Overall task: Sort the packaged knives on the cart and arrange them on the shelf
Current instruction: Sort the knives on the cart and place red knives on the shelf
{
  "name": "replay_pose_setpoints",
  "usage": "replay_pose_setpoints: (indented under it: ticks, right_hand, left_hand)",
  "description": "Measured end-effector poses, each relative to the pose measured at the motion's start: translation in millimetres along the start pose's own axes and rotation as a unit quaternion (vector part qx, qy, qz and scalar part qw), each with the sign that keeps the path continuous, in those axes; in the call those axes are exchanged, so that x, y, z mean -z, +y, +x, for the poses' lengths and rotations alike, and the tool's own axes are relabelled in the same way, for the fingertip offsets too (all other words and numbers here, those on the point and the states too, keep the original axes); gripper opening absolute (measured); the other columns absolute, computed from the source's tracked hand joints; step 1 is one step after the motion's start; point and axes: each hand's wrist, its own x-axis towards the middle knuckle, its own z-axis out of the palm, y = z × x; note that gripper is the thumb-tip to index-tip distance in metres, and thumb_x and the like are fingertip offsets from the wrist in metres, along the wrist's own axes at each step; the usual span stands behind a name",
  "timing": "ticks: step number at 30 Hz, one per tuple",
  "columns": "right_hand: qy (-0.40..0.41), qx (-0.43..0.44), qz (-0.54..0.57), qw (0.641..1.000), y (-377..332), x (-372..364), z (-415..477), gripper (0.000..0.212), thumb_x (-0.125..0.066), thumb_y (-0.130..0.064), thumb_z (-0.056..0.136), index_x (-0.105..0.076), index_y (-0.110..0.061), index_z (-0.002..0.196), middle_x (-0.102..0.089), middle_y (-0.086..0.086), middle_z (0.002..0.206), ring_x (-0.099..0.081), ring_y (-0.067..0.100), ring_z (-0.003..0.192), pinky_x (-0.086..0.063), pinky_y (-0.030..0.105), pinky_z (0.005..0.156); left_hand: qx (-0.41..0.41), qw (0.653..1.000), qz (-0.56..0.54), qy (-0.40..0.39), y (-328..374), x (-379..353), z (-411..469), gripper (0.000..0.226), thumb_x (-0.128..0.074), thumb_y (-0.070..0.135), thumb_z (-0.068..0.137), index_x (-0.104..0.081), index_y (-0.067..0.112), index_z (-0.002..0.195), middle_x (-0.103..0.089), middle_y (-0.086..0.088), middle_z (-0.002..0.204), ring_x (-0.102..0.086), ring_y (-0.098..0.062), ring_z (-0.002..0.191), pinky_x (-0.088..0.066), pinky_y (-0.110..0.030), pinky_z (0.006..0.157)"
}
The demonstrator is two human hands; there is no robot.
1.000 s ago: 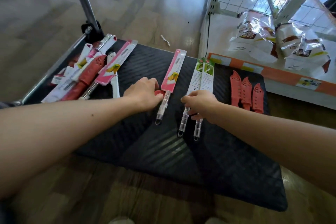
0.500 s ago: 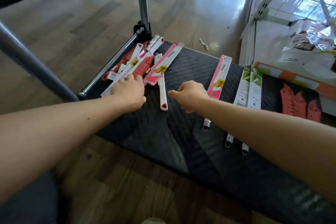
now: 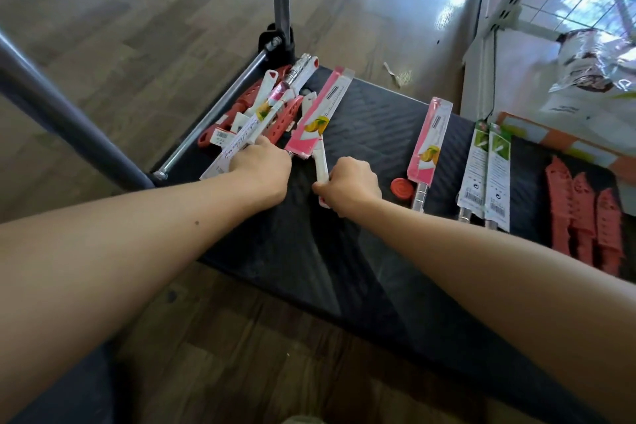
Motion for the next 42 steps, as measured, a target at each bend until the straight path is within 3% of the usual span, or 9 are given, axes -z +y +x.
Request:
replay_pose_setpoints:
  ticks: [6, 8, 11, 13, 17, 25, 28, 35, 42]
  right_hand:
    - [-0.008, -0.013, 0.018, 1.000, 6.1, 10.0, -4.3, 0.024, -0.065, -0.028, 0.081, -0.067, -0.004, 0.081, -0.061, 0.003, 0.062, -0.066, 0.023, 0.057, -0.060, 0.038, 0.072]
    - [-0.005, -0.009, 0.020, 1.000, 5.8, 12.4, -6.3, 0.024, -0.064, -0.027, 0.082, -0.066, -0.004, 0.078, -0.058, 0.002, 0.057, -0.062, 0.021, 0.049, -0.060, 0.036, 0.070]
    - [-0.002, -0.009, 0.036, 0.999, 5.9, 13.8, -7.9, 0.023, -0.061, -0.026, 0.081, -0.063, -0.005, 0.071, -0.057, 0.003, 0.053, -0.059, 0.019, 0.044, -0.060, 0.035, 0.070]
    - [-0.004, -0.013, 0.051, 0.999, 7.2, 14.8, -8.4, 0.023, -0.061, -0.025, 0.082, -0.065, -0.004, 0.072, -0.056, 0.002, 0.051, -0.059, 0.018, 0.043, -0.060, 0.035, 0.069]
    - [-0.002, -0.014, 0.056, 0.998, 9.3, 17.6, -8.6, 0.024, -0.061, -0.026, 0.082, -0.063, -0.006, 0.069, -0.056, 0.002, 0.048, -0.060, 0.018, 0.043, -0.060, 0.034, 0.070]
    - [0.014, -0.042, 0.098, 0.994, 15.8, 25.9, -7.2, 0.028, -0.062, -0.026, 0.085, -0.055, -0.008, 0.065, -0.065, 0.008, 0.064, -0.072, 0.026, 0.063, -0.061, 0.038, 0.070]
    - [0.024, -0.055, 0.102, 0.993, 21.0, 27.3, -6.7, 0.027, -0.061, -0.024, 0.084, -0.056, -0.008, 0.064, -0.067, 0.010, 0.066, -0.072, 0.026, 0.063, -0.061, 0.039, 0.070]
    - [0.016, -0.061, 0.134, 0.989, 21.0, 23.7, -6.7, 0.025, -0.060, -0.022, 0.086, -0.059, -0.006, 0.067, -0.062, 0.007, 0.056, -0.070, 0.024, 0.059, -0.061, 0.036, 0.068]
    - [0.006, -0.061, 0.122, 0.991, 22.4, 22.1, -5.3, 0.033, -0.058, -0.024, 0.090, -0.054, -0.009, 0.061, -0.059, 0.006, 0.055, -0.066, 0.021, 0.055, -0.060, 0.032, 0.059]
  left_hand:
    - [-0.021, 0.990, -0.140, 0.016, 8.4, -1.7, -3.3, 0.004, -0.055, 0.009, 0.090, -0.053, 0.006, 0.093, -0.059, -0.018, 0.109, -0.059, -0.035, 0.103, -0.045, -0.035, 0.072]
    - [-0.020, 0.982, -0.186, 0.028, 11.2, -0.3, -5.1, 0.012, -0.055, 0.010, 0.090, -0.046, 0.009, 0.082, -0.060, -0.017, 0.101, -0.060, -0.034, 0.096, -0.042, -0.034, 0.068]
    - [-0.005, 0.971, -0.237, 0.024, 16.5, 1.3, -5.4, 0.004, -0.055, 0.009, 0.089, -0.056, 0.005, 0.089, -0.059, -0.015, 0.094, -0.060, -0.031, 0.090, -0.041, -0.031, 0.064]
    - [-0.001, 0.968, -0.250, 0.026, 19.1, 3.3, -4.2, 0.008, -0.055, 0.008, 0.088, -0.058, 0.002, 0.093, -0.058, -0.015, 0.093, -0.060, -0.032, 0.092, -0.040, -0.031, 0.063]
    - [-0.007, 0.969, -0.243, 0.048, 24.3, 7.1, -1.0, 0.021, -0.055, 0.009, 0.089, -0.044, 0.009, 0.071, -0.050, -0.011, 0.083, -0.050, -0.026, 0.077, -0.038, -0.031, 0.063]
    - [-0.051, 0.971, -0.222, 0.068, 34.6, 12.8, -0.9, 0.013, -0.056, 0.013, 0.090, -0.049, 0.008, 0.079, -0.054, -0.013, 0.090, -0.053, -0.028, 0.085, -0.038, -0.032, 0.066]
    - [-0.033, 0.972, -0.227, 0.058, 33.2, 11.3, 1.5, 0.013, -0.056, 0.013, 0.089, -0.048, 0.008, 0.080, -0.054, -0.013, 0.091, -0.058, -0.033, 0.094, -0.039, -0.032, 0.066]
    - [-0.027, 0.976, -0.211, 0.041, 24.3, 8.2, -1.0, 0.031, -0.055, 0.011, 0.088, -0.038, 0.011, 0.062, -0.049, -0.009, 0.079, -0.050, -0.026, 0.076, -0.038, -0.032, 0.060]
    - [-0.031, 0.976, -0.208, 0.047, 25.4, 6.2, 0.4, 0.033, -0.054, 0.010, 0.087, -0.037, 0.012, 0.059, -0.046, -0.007, 0.071, -0.050, -0.026, 0.075, -0.037, -0.032, 0.058]
